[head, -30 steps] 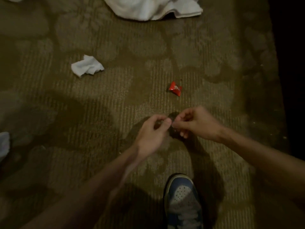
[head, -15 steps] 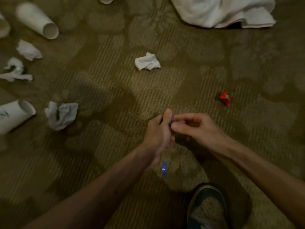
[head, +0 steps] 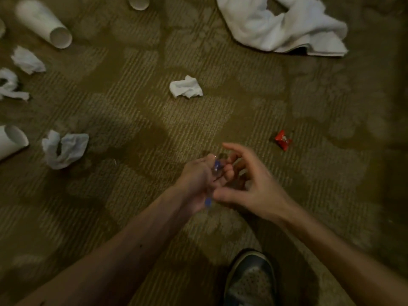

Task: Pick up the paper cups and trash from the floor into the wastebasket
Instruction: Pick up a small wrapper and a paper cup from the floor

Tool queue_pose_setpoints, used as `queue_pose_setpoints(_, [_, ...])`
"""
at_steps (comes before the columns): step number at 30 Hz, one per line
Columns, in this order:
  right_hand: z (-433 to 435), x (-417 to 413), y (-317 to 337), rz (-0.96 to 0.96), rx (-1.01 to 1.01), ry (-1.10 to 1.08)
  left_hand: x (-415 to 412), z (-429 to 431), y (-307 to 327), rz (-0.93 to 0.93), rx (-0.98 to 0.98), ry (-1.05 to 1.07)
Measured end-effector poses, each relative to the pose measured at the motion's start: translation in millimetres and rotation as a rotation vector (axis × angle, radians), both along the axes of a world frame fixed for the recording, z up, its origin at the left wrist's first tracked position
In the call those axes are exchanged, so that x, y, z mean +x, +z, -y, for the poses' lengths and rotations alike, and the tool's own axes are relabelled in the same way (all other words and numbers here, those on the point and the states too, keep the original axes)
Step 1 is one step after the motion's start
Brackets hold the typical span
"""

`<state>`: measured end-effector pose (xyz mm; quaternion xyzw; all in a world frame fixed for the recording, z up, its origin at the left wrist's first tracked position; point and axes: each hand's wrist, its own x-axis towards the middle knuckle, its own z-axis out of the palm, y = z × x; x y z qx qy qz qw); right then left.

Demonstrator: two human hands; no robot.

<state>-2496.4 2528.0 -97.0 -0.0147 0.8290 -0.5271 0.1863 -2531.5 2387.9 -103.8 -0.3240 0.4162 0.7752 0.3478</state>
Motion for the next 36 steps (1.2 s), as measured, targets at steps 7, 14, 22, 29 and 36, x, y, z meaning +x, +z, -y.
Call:
queue_pose_setpoints(7, [-73.7,-26.7,-26.3,-0.128,0.548,-0.335,-9.1,-27.8,-1.2,-0.025,-0.204,-0.194])
queue_pose_setpoints(14, [-95.3,-38.5,-58.2,-0.037,0.757,-0.169,-7.7,-36.8,-4.5,-0.067,-0.282,-0.236])
queue_pose_setpoints(22, [-52.0,-72.4,-47.5,-0.171,0.605,-0.004,-20.3,-1.6,-40.0,-0.347,-0.746,-0.347])
queue_pose_setpoints(29, [38.1,-148.3,-35.6,-0.354,0.493,0.044,-33.9,63.3,-47.1,-0.578,-0.781,-0.394])
queue_pose_setpoints(36, [84.7,-196.0,-52.8,-0.418,0.694,0.119,-38.1,113.4,-54.9,-0.579,-0.795,-0.416])
